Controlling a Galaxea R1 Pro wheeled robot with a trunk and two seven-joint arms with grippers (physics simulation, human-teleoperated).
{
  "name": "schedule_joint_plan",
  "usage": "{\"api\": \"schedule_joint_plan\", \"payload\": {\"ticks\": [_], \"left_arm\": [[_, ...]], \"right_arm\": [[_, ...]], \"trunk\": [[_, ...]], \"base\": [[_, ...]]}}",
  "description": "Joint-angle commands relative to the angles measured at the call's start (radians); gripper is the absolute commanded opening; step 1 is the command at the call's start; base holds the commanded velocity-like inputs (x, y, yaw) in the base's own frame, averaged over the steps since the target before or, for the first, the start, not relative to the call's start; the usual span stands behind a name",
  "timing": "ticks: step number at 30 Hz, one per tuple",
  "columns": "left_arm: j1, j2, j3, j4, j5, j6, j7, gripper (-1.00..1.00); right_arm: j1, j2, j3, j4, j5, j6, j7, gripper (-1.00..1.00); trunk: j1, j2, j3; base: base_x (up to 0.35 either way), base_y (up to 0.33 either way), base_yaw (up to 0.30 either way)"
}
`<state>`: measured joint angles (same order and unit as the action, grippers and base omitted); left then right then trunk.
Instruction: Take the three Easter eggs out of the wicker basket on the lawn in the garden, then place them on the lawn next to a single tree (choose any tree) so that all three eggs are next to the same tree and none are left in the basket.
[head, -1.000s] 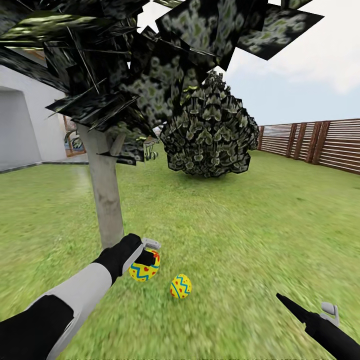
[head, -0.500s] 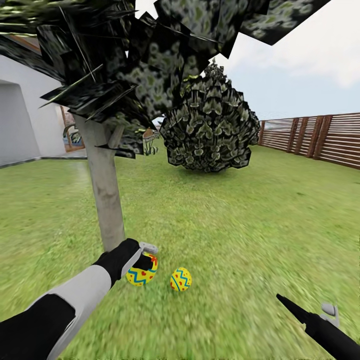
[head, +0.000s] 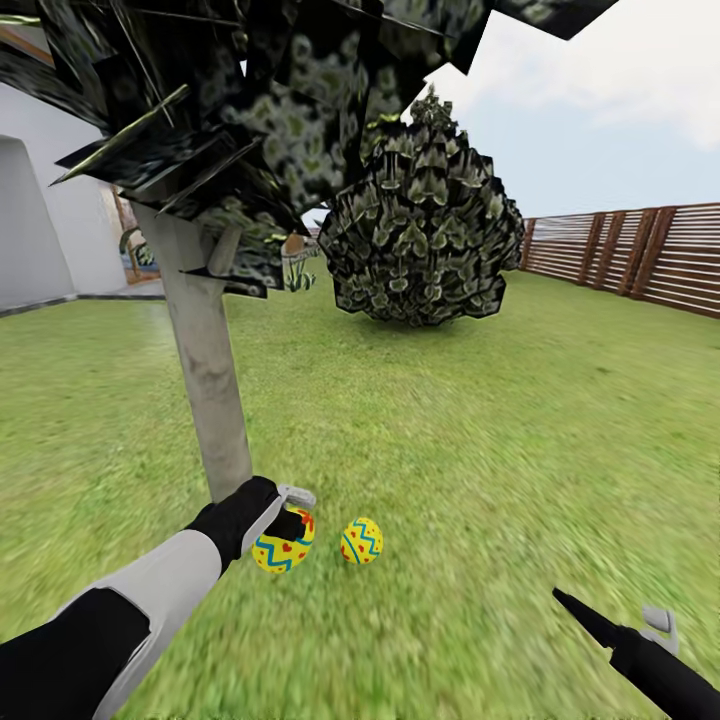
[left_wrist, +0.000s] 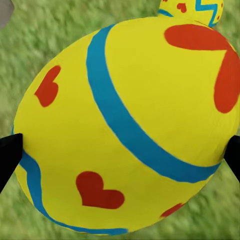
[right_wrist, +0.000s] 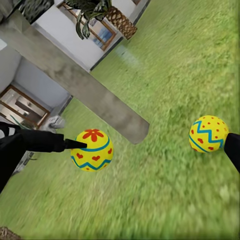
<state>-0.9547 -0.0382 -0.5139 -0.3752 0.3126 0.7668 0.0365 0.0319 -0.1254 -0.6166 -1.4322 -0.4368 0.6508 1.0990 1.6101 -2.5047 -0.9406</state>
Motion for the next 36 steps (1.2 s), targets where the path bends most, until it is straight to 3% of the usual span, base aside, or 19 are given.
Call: {"api": "schedule_joint_plan", "payload": {"ticks": [1,21,36], "left_arm": [[-0.001,0.0,-0.008,0.0,0.007,0.003,0.004,-1.0],[-0.001,-0.002,-0.01,0.005,0.003,-0.005,0.008,-1.0],[-0.001,-0.003,-0.011,0.003,0.006,-0.007,0.007,-1.0]], "right_arm": [[0.0,0.0,0.0,-0.001,-0.007,0.007,-0.001,1.0],[0.0,0.001,0.001,-0.001,-0.003,0.008,-0.001,1.0],[0.0,0.003,0.002,0.001,-0.002,0.009,-0.002,1.0]], "trunk": [[0.0,-0.001,-0.005],[0.009,-0.005,-0.082],[0.01,-0.006,-0.086]], "base": [[0.0,0.0,0.0],[0.0,0.0,0.0],[0.0,0.0,0.0]]}}
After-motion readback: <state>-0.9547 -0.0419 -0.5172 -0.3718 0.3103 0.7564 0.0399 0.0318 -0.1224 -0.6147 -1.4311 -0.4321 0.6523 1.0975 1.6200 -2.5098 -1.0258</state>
